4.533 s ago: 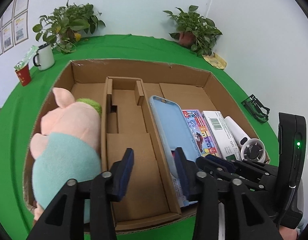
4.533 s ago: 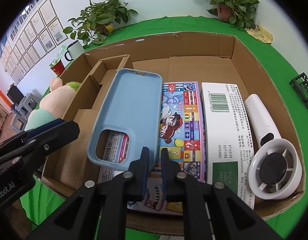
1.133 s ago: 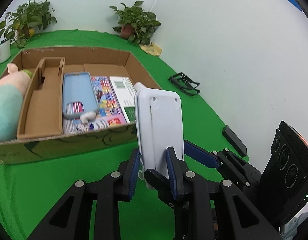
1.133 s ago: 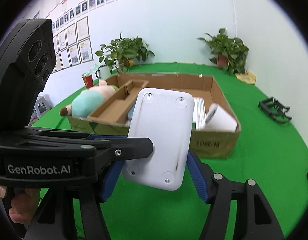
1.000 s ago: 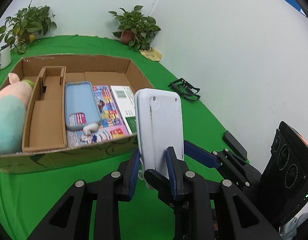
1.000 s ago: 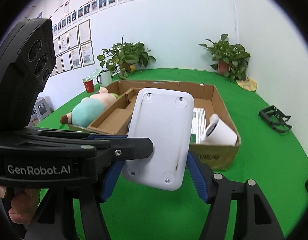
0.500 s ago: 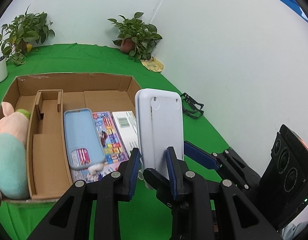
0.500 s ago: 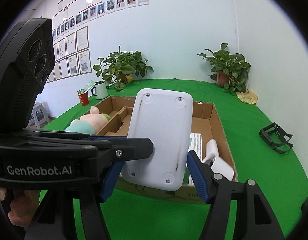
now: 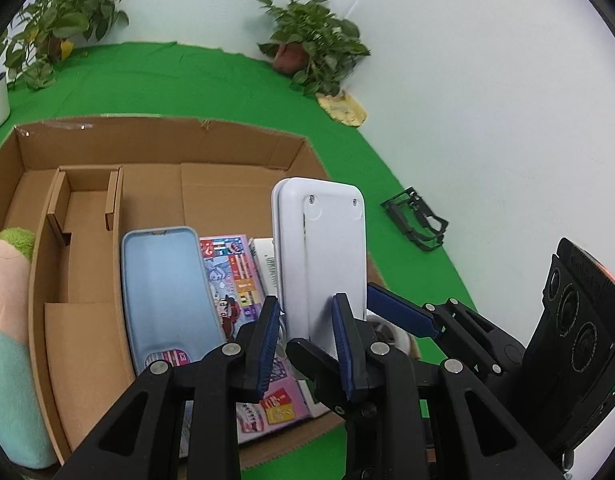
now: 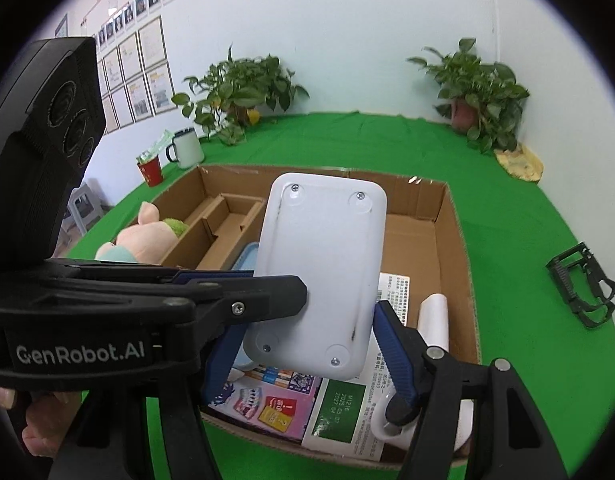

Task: Organize objects
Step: 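Lift the white case and carry it over the large box, then lower the white case beside the phone case and release it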

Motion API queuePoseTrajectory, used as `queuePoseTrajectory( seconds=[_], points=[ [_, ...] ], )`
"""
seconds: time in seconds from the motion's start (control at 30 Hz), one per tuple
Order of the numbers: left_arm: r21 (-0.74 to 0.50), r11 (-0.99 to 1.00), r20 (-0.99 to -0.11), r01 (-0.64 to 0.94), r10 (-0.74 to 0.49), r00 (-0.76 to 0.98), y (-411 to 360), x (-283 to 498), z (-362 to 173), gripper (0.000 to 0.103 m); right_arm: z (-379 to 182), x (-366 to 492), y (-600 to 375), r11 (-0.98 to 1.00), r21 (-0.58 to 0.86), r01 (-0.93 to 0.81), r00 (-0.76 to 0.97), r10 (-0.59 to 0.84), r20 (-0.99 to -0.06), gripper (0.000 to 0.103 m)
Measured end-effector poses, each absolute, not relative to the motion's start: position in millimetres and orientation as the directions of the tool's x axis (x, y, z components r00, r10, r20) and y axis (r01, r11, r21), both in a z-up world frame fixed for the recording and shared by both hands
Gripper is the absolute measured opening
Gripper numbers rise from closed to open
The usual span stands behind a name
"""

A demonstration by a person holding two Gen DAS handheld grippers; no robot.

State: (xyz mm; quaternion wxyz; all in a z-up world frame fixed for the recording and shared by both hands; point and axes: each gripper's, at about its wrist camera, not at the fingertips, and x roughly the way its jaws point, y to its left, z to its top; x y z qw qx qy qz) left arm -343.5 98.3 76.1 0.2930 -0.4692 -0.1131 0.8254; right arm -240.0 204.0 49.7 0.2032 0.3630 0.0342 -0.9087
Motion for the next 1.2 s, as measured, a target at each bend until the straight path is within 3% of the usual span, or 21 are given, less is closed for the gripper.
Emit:
queuePoseTrajectory(
  seconds=[0.3, 0.6, 0.67, 0.73, 0.77, 0.8, 0.87, 0.93, 1.0, 1.1, 1.2],
  points=[
    [-0.513, -0.819, -0.758, -0.258, 0.573, -0.312, 89, -381, 21, 0.023, 10, -277, 199, -0.897, 0.205, 0.393, -0.487, -0.392, -0.781, 0.064],
    [-0.521, -0.824, -0.753, -0.221, 0.566, -0.334, 79, -386, 15, 0.025, -1, -294, 195, -0.904, 0.207, 0.374, -0.446, -0.37, -0.815, 0.064],
    [-0.478, -0.843, -0.755, -0.247, 0.538, -0.375, 78, -377, 24, 0.03, 0, -296, 197, -0.909, 0.209, 0.36, -0.454, -0.366, -0.812, 0.064],
    [-0.393, -0.878, -0.758, -0.274, 0.478, -0.445, 74, -361, 39, 0.044, 1, -293, 198, -0.915, 0.189, 0.356, -0.474, -0.351, -0.808, 0.064],
    [-0.335, -0.897, -0.747, -0.288, 0.439, -0.499, 71, -349, 48, 0.048, 3, -291, 199, -0.915, 0.183, 0.36, -0.482, -0.35, -0.803, 0.069],
    [-0.29, -0.91, -0.733, -0.294, 0.409, -0.543, 69, -338, 55, 0.057, 5, -287, 200, -0.917, 0.171, 0.361, -0.501, -0.345, -0.794, 0.081],
    [-0.192, -0.938, -0.684, -0.29, 0.34, -0.646, 62, -313, 69, 0.072, 14, -270, 204, -0.925, 0.129, 0.358, -0.583, -0.329, -0.743, 0.088],
    [-0.083, -0.965, -0.604, -0.249, 0.247, -0.757, 54, -283, 79, 0.094, 23, -244, 206, -0.934, 0.07, 0.351, -0.674, -0.304, -0.673, 0.098],
    [0.015, -0.983, -0.513, -0.182, 0.149, -0.845, 43, -252, 81, 0.103, 26, -221, 205, -0.938, 0.028, 0.345, -0.73, -0.287, -0.62, 0.102],
    [0.086, -0.992, -0.433, -0.089, 0.043, -0.9, 27, -215, 71, 0.103, 20, -187, 201, -0.948, -0.03, 0.316, -0.8, -0.25, -0.545, 0.102],
    [0.1, -0.994, -0.439, -0.036, -0.012, -0.898, 19, -202, 49, 0.103, 12, -167, 196, -0.957, -0.045, 0.285, -0.836, -0.226, -0.5, 0.102]
  ],
)
